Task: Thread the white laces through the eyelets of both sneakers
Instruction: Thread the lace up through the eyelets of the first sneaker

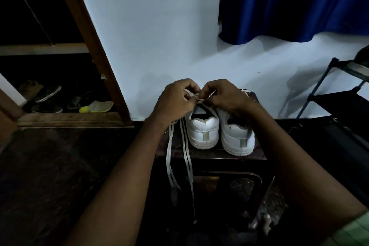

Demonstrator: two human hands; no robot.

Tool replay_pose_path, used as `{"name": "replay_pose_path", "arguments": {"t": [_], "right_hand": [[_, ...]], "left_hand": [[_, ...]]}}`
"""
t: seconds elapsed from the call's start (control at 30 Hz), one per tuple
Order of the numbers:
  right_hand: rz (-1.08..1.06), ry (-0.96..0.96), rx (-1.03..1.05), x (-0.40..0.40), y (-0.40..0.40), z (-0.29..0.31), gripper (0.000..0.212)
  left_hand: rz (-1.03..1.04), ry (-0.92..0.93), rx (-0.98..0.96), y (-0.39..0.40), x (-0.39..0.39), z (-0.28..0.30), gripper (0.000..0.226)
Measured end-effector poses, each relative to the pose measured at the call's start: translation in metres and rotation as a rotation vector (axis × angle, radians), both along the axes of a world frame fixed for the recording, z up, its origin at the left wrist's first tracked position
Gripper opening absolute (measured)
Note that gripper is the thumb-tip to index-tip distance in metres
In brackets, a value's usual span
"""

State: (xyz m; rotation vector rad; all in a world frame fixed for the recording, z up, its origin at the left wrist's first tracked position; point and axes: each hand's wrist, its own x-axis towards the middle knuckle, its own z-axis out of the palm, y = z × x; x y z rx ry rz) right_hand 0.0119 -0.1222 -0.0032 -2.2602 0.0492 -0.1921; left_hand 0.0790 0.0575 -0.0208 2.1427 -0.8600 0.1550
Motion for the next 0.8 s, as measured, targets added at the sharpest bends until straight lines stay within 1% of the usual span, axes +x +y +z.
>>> {"name": "replay_pose_path", "arguments": {"t": [0.03,0.1,0.23,0.3,0.33,0.4,0.47,0.5,0.57,0.6,0.67,0.73,0.77,0.8], "right_hand": [[-0.003,-0.012,-0.05,0.0,-0.003,-0.001,0.009],[-0.003,-0.036,-0.067,-0.001,-0.009,-0.002,0.009],[0.023,-0.1,-0.148,0.004,-0.005,-0.01,0.005],[0.015,-0.055,-0.15,0.008,-0.001,-0.013,0.005],[0.017,-0.007,-0.099,0.009,0.0,-0.013,0.009],[0.019,0.074,0.116,0.006,0.003,-0.009,0.019],[-0.013,0.074,0.35,0.003,0.006,-0.002,0.02],[-0.034,0.056,0.46,0.0,0.007,0.003,0.022],[-0.043,0.022,0.74,-0.003,0.005,0.012,0.033],[-0.04,0.003,0.896,-0.005,0.003,0.016,0.037],[-0.05,-0.044,1.142,-0.008,-0.004,0.023,0.042],[-0.094,-0.068,1.232,-0.01,-0.012,0.026,0.045],[-0.122,-0.076,1.23,-0.011,-0.014,0.027,0.044],[-0.144,-0.082,1.218,-0.011,-0.017,0.026,0.043]], "left_hand": [[-0.001,-0.014,0.018,0.001,0.0,-0.002,0.014],[0.006,-0.031,0.022,0.003,0.002,-0.003,0.011],[-0.047,0.007,-0.002,0.005,0.008,-0.003,0.012],[-0.05,-0.006,-0.005,0.005,0.009,-0.004,0.014],[-0.048,-0.005,-0.012,0.005,0.009,-0.004,0.013],[-0.047,0.029,-0.038,0.004,0.009,-0.005,0.008],[-0.06,0.067,-0.041,0.004,0.009,-0.004,0.004],[-0.078,0.117,-0.047,0.004,0.009,-0.004,0.004],[-0.115,0.29,-0.111,0.005,0.009,-0.001,0.013],[-0.123,0.365,-0.169,0.006,0.009,0.002,0.023],[-0.103,0.436,-0.27,0.008,0.008,0.009,0.043],[-0.064,0.452,-0.322,0.01,0.008,0.014,0.049],[-0.04,0.491,-0.374,0.011,0.008,0.017,0.047],[-0.022,0.564,-0.466,0.011,0.008,0.018,0.043]]}}
